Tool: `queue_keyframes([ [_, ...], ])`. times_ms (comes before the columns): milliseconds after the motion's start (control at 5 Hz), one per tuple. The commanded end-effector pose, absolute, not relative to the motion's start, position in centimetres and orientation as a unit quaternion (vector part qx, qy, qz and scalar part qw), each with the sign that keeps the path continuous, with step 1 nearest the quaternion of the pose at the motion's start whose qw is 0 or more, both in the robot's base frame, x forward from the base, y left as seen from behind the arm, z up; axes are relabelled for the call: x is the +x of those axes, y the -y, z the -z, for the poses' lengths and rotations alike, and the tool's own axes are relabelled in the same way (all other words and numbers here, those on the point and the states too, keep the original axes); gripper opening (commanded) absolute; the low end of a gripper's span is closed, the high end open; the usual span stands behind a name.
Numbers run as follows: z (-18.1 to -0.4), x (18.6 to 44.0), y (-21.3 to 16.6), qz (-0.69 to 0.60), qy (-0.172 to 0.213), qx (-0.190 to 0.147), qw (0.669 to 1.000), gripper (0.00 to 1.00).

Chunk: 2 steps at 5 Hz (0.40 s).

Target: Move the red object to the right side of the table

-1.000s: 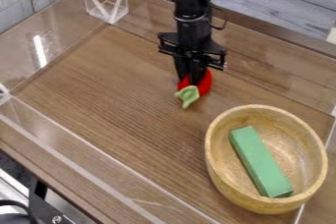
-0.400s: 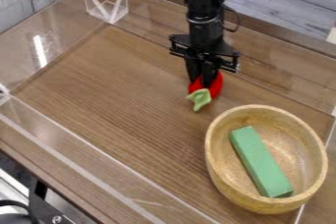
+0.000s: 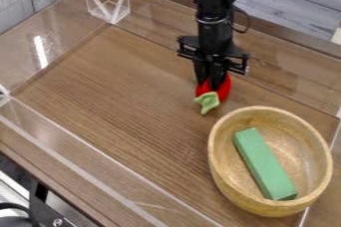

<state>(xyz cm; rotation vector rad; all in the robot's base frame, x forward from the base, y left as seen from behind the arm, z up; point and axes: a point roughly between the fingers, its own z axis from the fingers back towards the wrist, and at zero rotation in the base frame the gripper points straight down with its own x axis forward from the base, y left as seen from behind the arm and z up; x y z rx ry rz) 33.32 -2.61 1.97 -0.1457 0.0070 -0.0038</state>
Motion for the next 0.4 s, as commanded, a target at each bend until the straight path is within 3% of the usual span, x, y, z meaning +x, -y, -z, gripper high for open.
queue_keyframes([
  [0,-0.24,31.95,5.37,0.027,-0.047,-0.079,0.995,0.0],
  [200,-0.22,31.84,5.68,0.03,-0.056,-0.081,0.995,0.0],
])
